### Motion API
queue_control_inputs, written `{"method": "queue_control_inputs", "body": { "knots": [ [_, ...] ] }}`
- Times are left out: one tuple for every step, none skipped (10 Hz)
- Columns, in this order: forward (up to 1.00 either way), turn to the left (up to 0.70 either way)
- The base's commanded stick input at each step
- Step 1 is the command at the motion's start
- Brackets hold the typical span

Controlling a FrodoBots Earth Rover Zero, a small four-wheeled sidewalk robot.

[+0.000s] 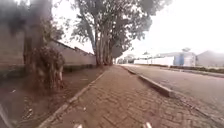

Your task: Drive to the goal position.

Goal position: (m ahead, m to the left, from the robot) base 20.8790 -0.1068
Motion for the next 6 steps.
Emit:
{"method": "queue_control_inputs", "body": {
  "knots": [
    [0.7,-0.3],
    [0.7,0.0],
    [0.7,0.0],
    [0.7,0.0],
    [0.7,0.0],
    [0.7,0.0]
  ]
}}
